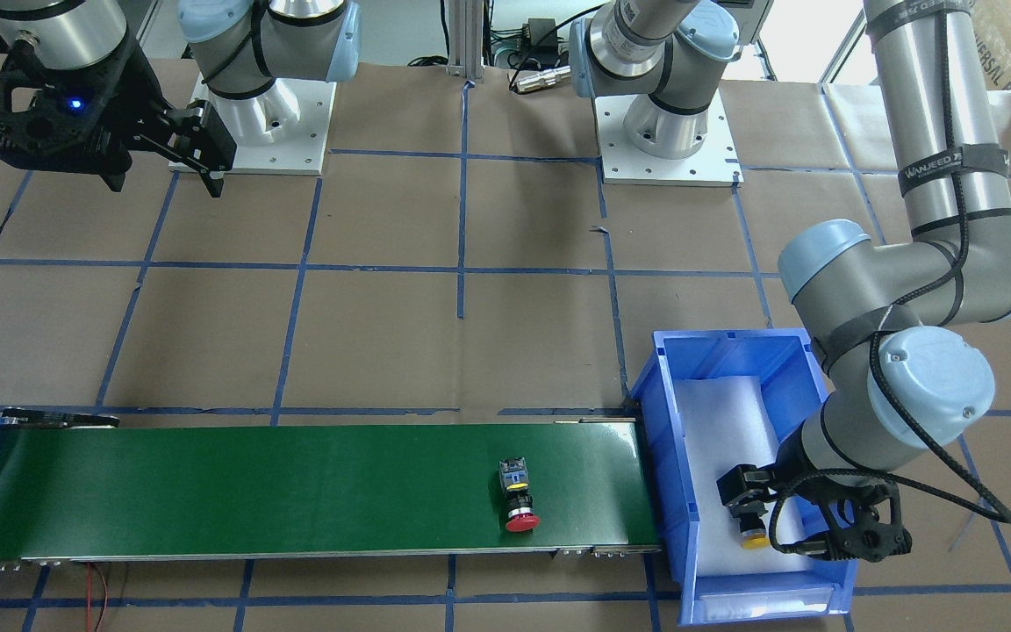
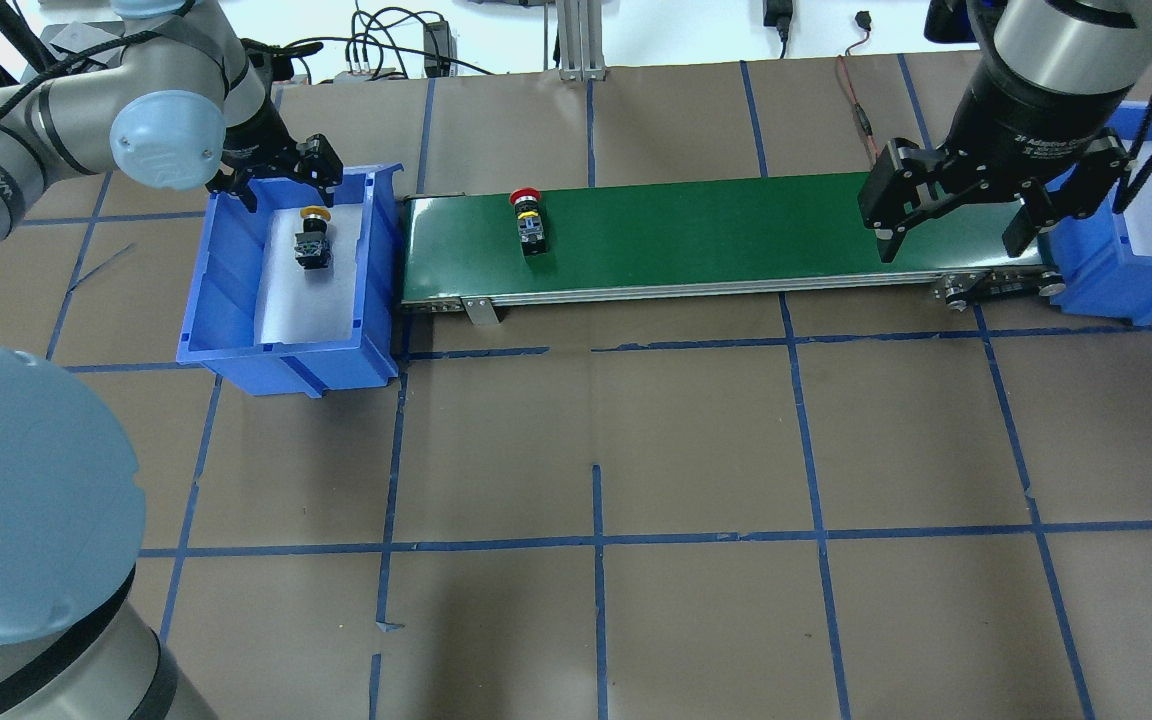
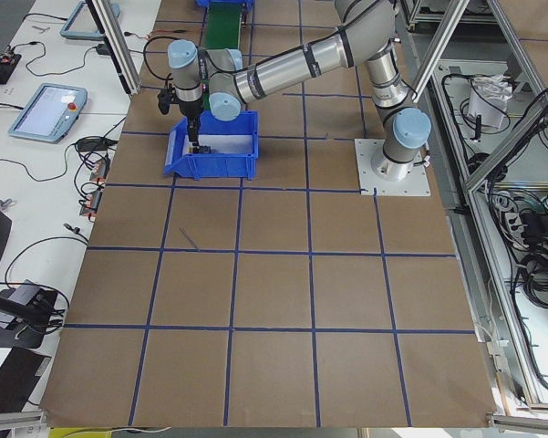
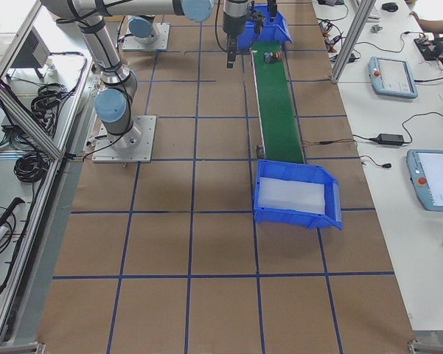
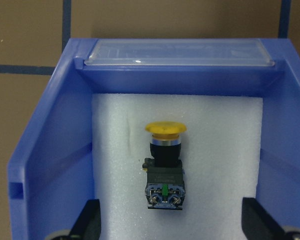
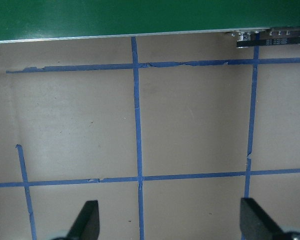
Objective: Transport two buttons from left to right
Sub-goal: 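Return the left gripper into the bin above the yellow-capped button, then grasp the yellow-capped button with the left gripper and lift it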
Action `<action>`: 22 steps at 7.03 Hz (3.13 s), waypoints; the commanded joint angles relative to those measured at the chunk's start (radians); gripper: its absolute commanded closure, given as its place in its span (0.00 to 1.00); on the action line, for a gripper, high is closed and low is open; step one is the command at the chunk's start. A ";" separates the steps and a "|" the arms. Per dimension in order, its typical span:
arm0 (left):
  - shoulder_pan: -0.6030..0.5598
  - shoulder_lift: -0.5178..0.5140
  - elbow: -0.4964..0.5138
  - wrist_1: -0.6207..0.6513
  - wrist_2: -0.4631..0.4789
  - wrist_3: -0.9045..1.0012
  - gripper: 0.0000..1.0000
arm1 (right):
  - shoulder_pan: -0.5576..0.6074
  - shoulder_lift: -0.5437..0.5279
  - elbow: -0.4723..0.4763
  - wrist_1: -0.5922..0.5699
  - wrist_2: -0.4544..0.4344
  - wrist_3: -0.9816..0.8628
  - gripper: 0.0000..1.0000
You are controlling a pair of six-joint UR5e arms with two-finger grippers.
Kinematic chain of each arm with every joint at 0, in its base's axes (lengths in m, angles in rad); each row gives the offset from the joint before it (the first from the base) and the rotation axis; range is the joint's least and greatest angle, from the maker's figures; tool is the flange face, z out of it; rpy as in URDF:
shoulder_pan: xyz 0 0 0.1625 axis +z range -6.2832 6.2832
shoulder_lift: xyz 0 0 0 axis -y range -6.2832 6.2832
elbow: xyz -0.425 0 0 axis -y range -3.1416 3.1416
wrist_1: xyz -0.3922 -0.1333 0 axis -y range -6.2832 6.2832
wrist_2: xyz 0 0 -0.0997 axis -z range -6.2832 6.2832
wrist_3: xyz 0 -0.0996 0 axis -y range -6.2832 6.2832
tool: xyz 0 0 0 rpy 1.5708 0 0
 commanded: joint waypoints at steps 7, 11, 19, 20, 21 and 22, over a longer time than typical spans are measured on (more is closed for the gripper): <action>0.000 -0.088 0.019 -0.005 -0.011 0.000 0.10 | 0.000 0.011 0.000 -0.028 0.006 0.006 0.00; 0.002 -0.090 0.010 -0.005 -0.010 0.008 0.10 | 0.020 0.012 0.001 -0.039 0.003 0.004 0.00; -0.013 -0.019 0.004 -0.021 -0.004 0.000 0.69 | 0.020 0.011 0.000 -0.039 0.001 0.007 0.00; -0.015 0.022 -0.001 -0.043 -0.004 0.000 0.69 | 0.020 0.011 0.000 -0.039 0.001 0.007 0.00; -0.020 0.070 -0.001 -0.082 0.001 -0.001 0.68 | 0.020 0.011 0.000 -0.039 0.001 0.007 0.00; -0.020 0.135 0.004 -0.162 0.002 -0.007 0.68 | 0.020 0.012 0.000 -0.039 0.001 0.009 0.00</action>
